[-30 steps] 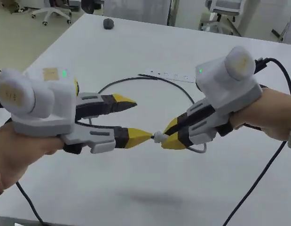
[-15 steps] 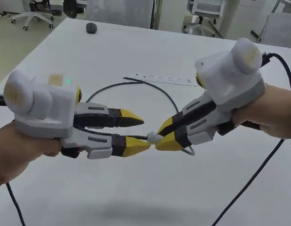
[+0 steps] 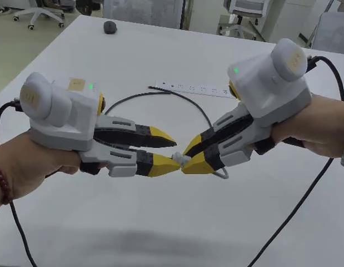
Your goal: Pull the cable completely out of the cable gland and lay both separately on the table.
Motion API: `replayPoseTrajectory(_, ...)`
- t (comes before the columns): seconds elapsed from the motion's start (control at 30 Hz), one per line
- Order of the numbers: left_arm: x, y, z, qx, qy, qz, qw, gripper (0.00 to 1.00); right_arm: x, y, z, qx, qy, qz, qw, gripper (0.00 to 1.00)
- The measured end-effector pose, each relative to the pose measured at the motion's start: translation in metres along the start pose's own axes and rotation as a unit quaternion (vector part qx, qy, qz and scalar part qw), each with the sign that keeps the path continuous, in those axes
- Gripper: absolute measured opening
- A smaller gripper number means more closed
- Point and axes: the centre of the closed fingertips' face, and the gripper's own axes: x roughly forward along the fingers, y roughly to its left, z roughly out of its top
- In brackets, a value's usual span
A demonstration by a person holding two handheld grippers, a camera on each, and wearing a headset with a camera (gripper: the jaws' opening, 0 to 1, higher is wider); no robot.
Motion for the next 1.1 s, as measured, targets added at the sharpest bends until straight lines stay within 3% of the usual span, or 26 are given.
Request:
replayPoseTrajectory(0.5,0.002,-0.008,0.002,-0.011,-0.019,-0.026,0.9994,0.17,-0.006,0.001,0.001,0.000,-0.014,0.005,0.9999,0.07)
replayPoseTrajectory(0.87,0.002,-0.014,0.001,-0.013,-0.021,-0.037,0.9990,0.17,-0.006,0.007,-0.001,0.001,-0.017,0.025,0.9995,0.07)
replayPoseTrajectory(1.1,-0.005,-0.008,0.008,-0.031,-0.049,-0.019,0.9981,0.15,-0.011,0.004,0.009,0.030,-0.056,0.033,0.9974,0.07)
